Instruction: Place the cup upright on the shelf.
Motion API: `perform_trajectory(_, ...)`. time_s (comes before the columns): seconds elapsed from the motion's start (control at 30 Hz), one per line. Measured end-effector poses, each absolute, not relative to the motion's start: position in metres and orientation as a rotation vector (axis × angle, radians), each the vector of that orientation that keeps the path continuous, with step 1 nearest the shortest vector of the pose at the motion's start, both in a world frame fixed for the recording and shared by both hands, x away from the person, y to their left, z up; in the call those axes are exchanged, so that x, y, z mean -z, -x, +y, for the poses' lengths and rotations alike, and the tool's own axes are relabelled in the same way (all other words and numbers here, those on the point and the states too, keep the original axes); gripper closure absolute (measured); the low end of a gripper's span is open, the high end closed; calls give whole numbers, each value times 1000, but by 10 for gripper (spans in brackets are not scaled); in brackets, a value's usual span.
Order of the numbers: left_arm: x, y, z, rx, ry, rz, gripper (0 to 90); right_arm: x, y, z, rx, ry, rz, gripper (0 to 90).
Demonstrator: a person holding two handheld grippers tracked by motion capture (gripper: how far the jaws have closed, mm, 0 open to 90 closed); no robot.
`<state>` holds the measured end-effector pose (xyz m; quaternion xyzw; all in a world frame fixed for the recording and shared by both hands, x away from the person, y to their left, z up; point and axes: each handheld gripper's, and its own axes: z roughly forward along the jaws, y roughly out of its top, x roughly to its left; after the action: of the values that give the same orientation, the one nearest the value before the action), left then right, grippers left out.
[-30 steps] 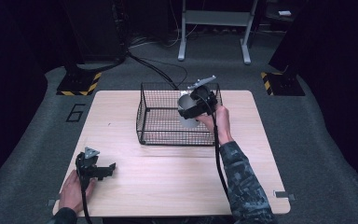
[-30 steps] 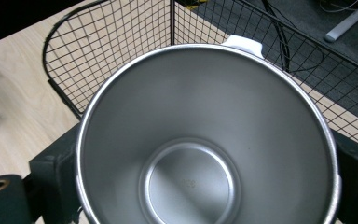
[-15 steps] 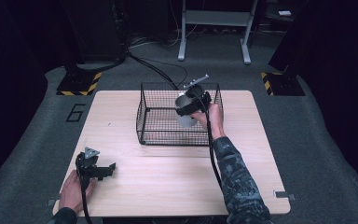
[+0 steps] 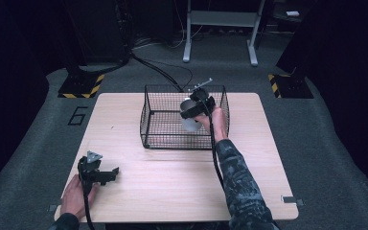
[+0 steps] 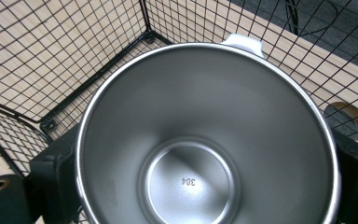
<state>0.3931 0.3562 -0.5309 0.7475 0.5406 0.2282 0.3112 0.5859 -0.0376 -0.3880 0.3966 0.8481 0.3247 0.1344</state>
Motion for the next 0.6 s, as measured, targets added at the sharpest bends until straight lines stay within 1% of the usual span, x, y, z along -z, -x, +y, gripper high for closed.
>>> perform_trajectory(0.6, 532, -393, 356, -613, -1960, 1426, 0, 404, -596, -28, -919, -1195, 2467, 61)
